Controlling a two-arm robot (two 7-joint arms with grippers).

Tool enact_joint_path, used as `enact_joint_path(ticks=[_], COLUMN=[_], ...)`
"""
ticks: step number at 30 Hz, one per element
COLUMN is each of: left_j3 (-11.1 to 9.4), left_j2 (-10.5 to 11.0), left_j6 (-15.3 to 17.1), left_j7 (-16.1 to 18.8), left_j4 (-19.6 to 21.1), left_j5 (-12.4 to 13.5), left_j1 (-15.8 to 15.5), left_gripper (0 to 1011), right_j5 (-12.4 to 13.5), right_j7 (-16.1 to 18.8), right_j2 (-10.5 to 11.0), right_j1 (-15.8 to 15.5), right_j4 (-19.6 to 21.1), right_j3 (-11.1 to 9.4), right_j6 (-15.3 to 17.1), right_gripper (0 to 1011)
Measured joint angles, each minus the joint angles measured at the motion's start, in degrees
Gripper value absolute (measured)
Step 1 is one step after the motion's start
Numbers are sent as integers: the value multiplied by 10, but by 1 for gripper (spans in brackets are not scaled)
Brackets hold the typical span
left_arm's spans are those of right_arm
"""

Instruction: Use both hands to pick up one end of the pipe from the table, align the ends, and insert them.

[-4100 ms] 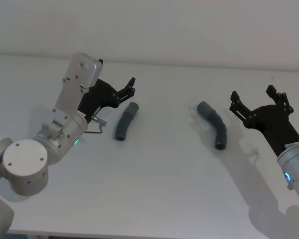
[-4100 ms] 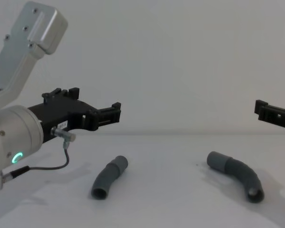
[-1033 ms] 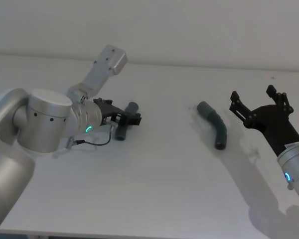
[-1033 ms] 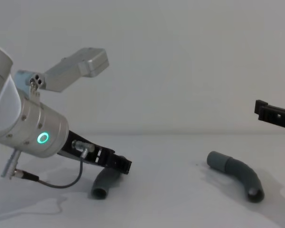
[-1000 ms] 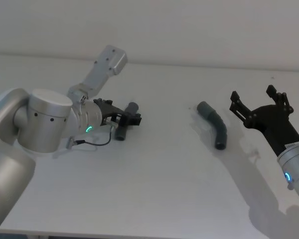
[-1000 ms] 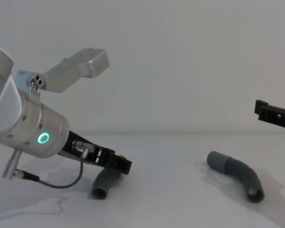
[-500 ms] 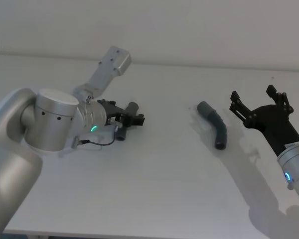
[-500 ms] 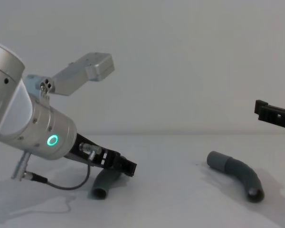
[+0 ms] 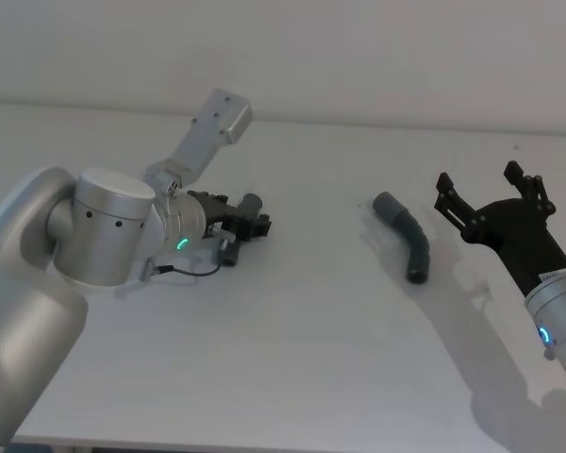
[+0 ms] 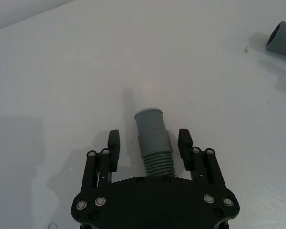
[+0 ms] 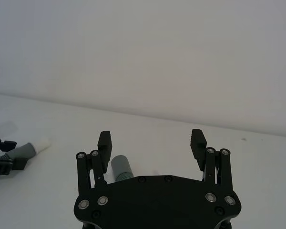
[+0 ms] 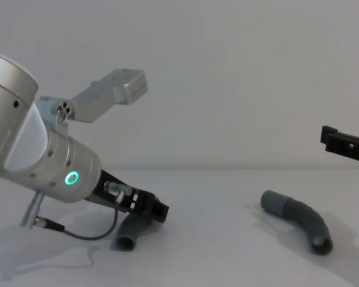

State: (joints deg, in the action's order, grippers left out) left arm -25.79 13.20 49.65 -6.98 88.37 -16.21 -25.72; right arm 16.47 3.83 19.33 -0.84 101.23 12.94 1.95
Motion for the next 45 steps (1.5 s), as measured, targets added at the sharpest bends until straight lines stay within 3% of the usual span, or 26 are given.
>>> enact_joint_path(ticks=[14,28,38,45], left_j3=[0,0,0,0], left_j2=[-2,-3,-3,-3], left_j6=[1,1,1,1], left_j7=[1,1,1,1], left_j4=[-2,-3,-4,-4], left_j5=[1,2,2,2], left_j1=[-1,-1,-1,-1], left_gripper=[355,354,354,354], right_j5=[0,-4,-19,-25], right_j7=[0,6,18,16], right_j2=[0,4,9,2], right_j1=[0,4,27,44], right_j4=[0,6,23,35], right_j3=[0,6,31,45], right_j6=[0,19,98,165], right_gripper=[1004,1004,1004,1004])
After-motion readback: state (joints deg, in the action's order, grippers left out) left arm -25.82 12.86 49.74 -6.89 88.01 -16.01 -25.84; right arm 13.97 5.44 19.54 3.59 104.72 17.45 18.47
